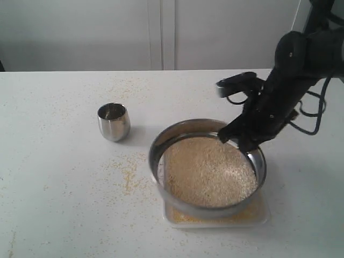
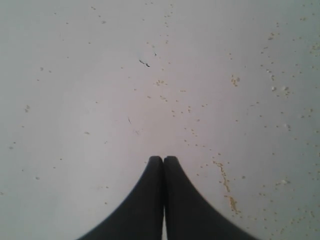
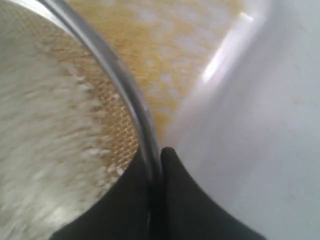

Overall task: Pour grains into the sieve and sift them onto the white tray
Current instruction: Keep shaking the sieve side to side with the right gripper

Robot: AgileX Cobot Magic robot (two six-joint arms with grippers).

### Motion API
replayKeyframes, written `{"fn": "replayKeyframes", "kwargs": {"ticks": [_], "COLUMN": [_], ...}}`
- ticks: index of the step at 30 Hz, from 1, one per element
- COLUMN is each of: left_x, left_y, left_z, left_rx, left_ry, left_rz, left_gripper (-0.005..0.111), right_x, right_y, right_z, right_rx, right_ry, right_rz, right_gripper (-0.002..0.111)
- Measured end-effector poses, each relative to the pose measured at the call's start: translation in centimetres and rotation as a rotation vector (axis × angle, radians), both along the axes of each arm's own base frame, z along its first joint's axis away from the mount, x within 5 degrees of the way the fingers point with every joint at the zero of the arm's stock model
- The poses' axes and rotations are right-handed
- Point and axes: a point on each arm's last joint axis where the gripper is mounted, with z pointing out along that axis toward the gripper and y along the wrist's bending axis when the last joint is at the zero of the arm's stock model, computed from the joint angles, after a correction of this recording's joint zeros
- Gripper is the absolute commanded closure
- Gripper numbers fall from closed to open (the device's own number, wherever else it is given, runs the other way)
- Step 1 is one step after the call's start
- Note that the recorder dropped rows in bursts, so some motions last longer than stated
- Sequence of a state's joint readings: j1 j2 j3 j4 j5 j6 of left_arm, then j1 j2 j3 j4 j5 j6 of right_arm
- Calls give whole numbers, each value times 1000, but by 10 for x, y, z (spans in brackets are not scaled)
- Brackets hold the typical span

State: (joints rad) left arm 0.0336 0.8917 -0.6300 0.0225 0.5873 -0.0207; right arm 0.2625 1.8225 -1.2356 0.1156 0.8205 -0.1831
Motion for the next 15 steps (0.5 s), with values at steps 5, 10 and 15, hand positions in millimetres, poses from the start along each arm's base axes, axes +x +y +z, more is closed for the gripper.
{"fn": "replayKeyframes", "kwargs": {"ticks": [5,10,15], "left_x": [0,0,0], "left_y": [0,0,0], "left_z": [0,0,0], "left_rx": [0,0,0], "left_ry": [0,0,0], "left_rz": [0,0,0], "left_gripper": [107,107,107], "right_x": [10,2,9], "right_y": [-16,-10,-9], "right_z": [2,2,9], "right_rx": [-29,-43,21], "right_ry": [-66,-4,-84], "right_rz": [-52,-85,22], "right_gripper": [108,108,108]}}
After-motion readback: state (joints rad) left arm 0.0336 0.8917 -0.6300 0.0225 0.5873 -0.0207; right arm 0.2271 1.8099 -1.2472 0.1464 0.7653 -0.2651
